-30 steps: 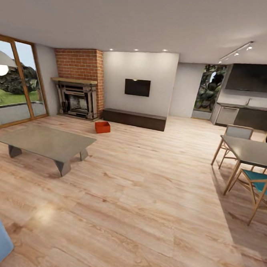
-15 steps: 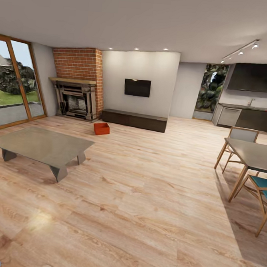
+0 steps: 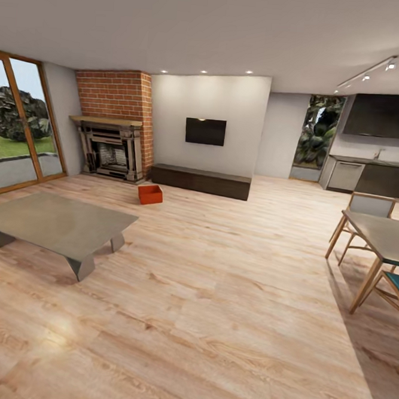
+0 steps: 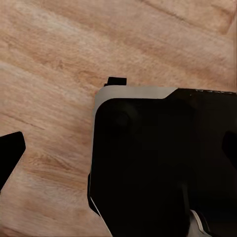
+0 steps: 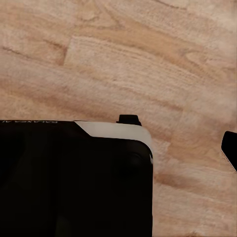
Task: Move the two storage containers from the living room to the garage. In the garage, place one container on the floor and stack the other container on top of it (either order is fine).
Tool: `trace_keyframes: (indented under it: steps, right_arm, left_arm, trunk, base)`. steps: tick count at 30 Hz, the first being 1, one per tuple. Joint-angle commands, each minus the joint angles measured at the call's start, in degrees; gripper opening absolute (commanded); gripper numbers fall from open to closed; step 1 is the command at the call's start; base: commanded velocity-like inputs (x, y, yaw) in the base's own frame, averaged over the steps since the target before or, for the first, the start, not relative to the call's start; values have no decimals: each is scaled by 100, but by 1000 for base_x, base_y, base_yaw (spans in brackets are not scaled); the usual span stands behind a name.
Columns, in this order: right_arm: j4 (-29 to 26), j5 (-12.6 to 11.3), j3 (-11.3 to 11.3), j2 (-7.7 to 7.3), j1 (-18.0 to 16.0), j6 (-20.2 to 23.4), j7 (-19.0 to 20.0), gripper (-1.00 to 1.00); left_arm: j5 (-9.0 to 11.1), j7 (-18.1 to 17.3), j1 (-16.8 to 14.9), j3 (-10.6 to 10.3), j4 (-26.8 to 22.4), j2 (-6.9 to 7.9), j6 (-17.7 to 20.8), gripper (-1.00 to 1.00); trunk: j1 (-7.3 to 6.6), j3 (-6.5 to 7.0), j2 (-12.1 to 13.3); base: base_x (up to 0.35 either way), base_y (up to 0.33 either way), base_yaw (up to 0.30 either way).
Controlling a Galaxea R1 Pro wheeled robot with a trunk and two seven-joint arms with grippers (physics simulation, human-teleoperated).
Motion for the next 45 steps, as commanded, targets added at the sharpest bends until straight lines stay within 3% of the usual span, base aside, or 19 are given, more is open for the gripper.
trace_keyframes:
  steps: [1,45]
  right_arm:
    - [16,-54,48,5,-8,-30,-4,100]
    - [16,-52,48,-1,-9,-35,-4,100]
  left_arm:
    - [32,11,-5,5,6,-1,-23,100]
    - [40,11,-5,5,6,-8,-75,100]
  trunk:
    - [6,-11,-9]
    - [6,-11,-9]
  base:
    - [326,0,0]
    - [326,0,0]
